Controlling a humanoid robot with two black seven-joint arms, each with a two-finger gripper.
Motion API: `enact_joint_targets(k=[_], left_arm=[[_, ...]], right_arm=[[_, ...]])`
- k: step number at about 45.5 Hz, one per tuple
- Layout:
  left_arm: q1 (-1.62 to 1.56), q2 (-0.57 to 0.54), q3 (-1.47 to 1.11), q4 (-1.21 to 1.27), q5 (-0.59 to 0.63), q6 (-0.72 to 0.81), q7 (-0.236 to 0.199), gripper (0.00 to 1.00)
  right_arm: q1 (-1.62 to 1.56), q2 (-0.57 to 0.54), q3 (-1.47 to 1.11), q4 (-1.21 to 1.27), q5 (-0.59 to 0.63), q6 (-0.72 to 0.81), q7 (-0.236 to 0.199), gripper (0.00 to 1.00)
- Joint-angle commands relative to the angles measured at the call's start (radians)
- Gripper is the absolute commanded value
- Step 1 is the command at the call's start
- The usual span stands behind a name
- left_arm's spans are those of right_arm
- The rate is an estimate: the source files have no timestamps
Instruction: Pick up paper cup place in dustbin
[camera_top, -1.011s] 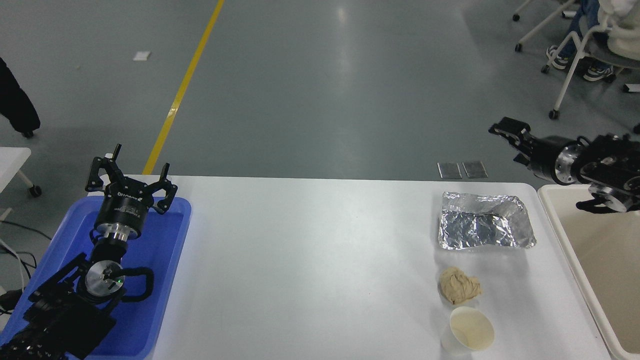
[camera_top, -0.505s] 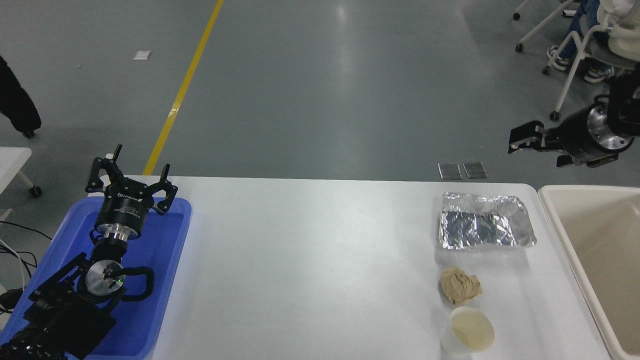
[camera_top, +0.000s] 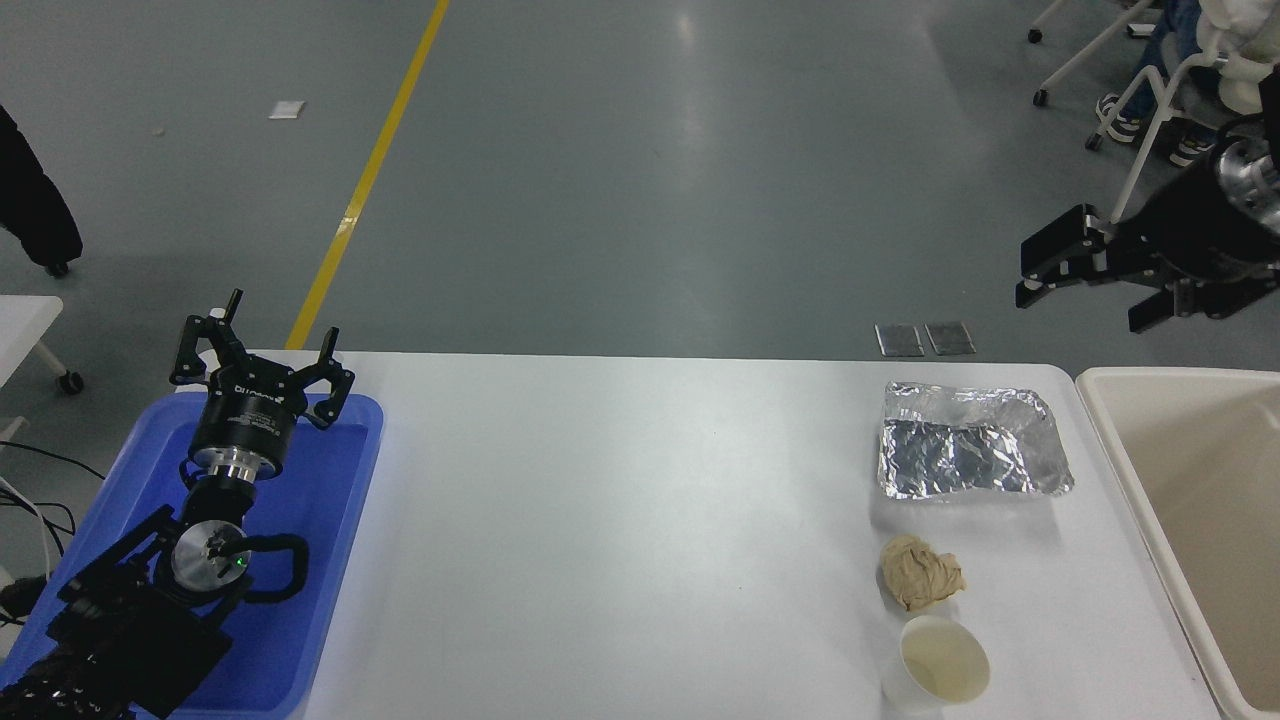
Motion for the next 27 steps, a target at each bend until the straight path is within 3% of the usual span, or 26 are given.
enact_joint_targets(k=[1,16,27], left_arm=[[0.000,0.000,0.000,0.000,-0.001,-0.001,0.001,1.00],[0.000,0.000,0.000,0.000,0.000,0.000,-0.001,1.00],[0.000,0.000,0.000,0.000,-0.001,0.000,-0.001,1.00]], right_arm=[[0.107,-0.007,-0.007,0.126,-0.029,0.016,-0.002,1.00],[0.122,-0.007,-0.008,0.134,-0.034,0.016,-0.002,1.00],[-0.003,-0.044,-0.001,0.169,-0.132,0.016,-0.002,1.00]])
